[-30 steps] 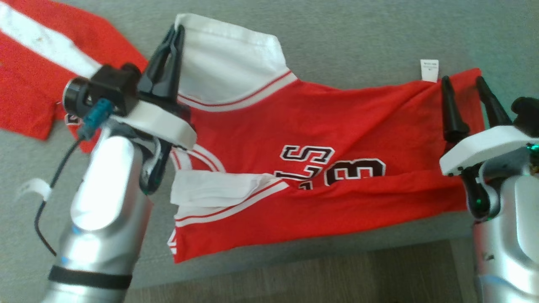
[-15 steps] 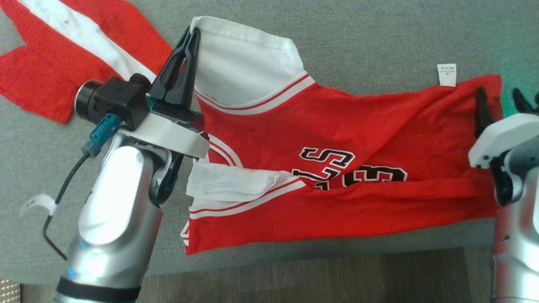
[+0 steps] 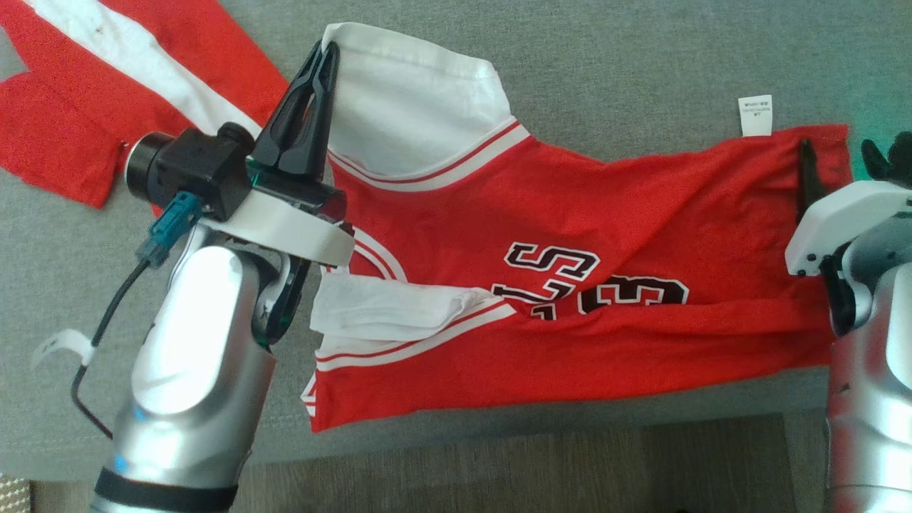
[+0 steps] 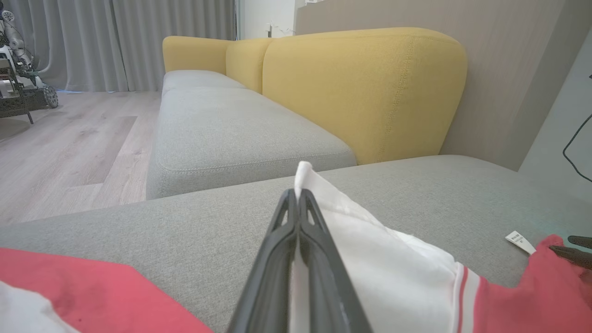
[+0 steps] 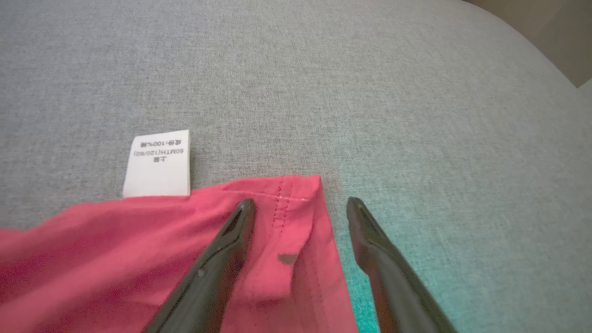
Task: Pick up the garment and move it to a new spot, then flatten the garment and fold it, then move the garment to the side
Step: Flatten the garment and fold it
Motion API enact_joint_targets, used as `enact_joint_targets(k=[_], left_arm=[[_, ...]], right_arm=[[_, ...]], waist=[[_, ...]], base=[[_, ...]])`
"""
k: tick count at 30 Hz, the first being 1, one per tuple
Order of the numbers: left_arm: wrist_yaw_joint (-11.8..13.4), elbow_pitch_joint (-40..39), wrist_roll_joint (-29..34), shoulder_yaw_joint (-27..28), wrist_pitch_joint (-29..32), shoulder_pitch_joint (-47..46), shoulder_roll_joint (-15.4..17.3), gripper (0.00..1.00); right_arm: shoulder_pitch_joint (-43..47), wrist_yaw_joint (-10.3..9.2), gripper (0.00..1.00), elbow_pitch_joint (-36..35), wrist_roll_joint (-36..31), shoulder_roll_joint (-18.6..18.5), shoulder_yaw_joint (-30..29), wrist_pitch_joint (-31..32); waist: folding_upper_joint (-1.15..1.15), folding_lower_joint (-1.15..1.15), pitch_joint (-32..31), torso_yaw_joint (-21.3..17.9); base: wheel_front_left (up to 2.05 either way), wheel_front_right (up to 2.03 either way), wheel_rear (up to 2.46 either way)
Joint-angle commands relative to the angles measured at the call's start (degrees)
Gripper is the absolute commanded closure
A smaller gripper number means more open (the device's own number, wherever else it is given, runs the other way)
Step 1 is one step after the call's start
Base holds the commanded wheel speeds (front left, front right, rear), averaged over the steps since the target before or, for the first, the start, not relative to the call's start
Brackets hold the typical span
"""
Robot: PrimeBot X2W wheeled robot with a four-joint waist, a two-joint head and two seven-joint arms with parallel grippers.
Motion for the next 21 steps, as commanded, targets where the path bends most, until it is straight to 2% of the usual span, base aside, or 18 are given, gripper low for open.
enact_joint_targets(k=[1,17,18,19,20,21], left_arm=[[-0.08,-2.36,-0.39,1.37,-0.43,-0.59,1.33,1.00],[-0.17,-1.93,-0.80,0.47,-0.43,-1.78,1.50,1.00],[-0.18,-1.88,-0.84,0.45,-0.43,-1.88,1.53,1.00],[-0.18,-1.81,-0.88,0.44,-0.43,-1.96,1.56,1.00],[-0.17,-1.73,-0.93,0.45,-0.43,-2.04,1.59,1.00],[-0.16,-1.65,-0.97,0.47,-0.43,-2.10,1.61,1.00]], right_arm=[[-1.67,-0.02,0.00,-1.45,-0.58,-0.51,1.39,-0.43],[-4.77,-0.02,0.00,3.79,-3.91,-0.51,1.21,-2.54],[-4.95,-0.02,0.07,4.22,-3.94,-0.51,1.17,-2.55],[-5.13,-0.02,0.78,4.61,-3.94,-0.51,1.16,-2.60],[-5.30,-0.02,1.00,4.96,-3.91,-0.51,1.13,-2.71],[-5.44,-0.02,1.00,5.35,-3.82,-0.51,1.05,-2.77]], waist=[[0.00,0.00,0.02,0.03],[0.00,0.00,1.23,0.96],[0.00,0.00,1.27,1.00],[0.00,0.00,1.29,1.01],[0.00,0.00,1.30,1.01],[0.00,0.00,1.29,0.99]], base=[[0.00,0.00,0.00],[0.00,0.00,0.00],[0.00,0.00,0.00],[0.00,0.00,0.00],[0.00,0.00,0.00],[0.00,0.00,0.00]])
